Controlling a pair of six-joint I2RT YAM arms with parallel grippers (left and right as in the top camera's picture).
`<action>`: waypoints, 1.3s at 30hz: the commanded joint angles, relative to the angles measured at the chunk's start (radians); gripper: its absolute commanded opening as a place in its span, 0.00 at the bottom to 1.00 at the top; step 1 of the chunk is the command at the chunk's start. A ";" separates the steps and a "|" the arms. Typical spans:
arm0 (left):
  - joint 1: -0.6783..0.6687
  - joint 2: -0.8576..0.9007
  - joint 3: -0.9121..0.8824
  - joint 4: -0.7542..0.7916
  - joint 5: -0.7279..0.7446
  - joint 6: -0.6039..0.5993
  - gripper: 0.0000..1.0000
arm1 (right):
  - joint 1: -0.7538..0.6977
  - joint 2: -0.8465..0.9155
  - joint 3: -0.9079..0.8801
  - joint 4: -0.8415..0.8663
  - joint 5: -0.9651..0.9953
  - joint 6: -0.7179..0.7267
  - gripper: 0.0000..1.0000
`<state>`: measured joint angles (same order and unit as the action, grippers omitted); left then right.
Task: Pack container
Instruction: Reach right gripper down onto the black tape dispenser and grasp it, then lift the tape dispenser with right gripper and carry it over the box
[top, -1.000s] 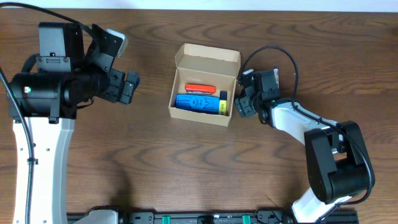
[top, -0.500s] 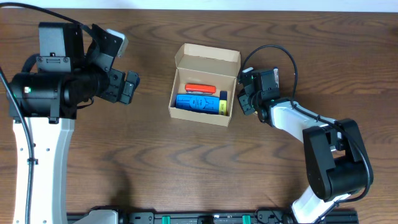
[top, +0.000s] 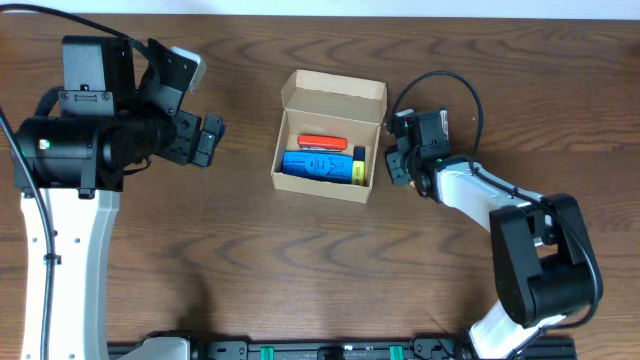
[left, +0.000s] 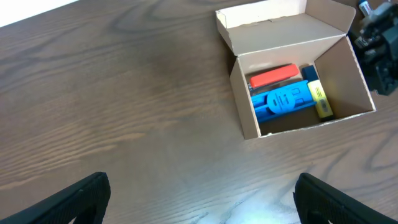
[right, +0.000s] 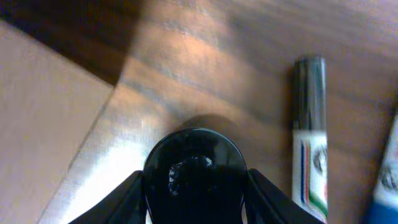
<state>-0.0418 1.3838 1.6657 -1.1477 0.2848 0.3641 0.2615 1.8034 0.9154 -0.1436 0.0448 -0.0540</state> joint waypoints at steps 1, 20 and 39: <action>0.002 -0.002 0.005 -0.001 0.000 0.006 0.95 | 0.006 -0.109 0.024 -0.035 0.051 0.061 0.44; 0.002 -0.002 0.005 -0.001 0.000 0.006 0.95 | 0.133 -0.428 0.026 0.097 -0.188 0.010 0.43; 0.002 -0.002 0.005 -0.001 0.000 0.006 0.95 | 0.322 -0.060 0.239 0.039 -0.188 -0.251 0.32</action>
<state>-0.0418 1.3838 1.6657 -1.1477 0.2848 0.3641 0.5610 1.6939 1.1095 -0.0788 -0.1394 -0.2153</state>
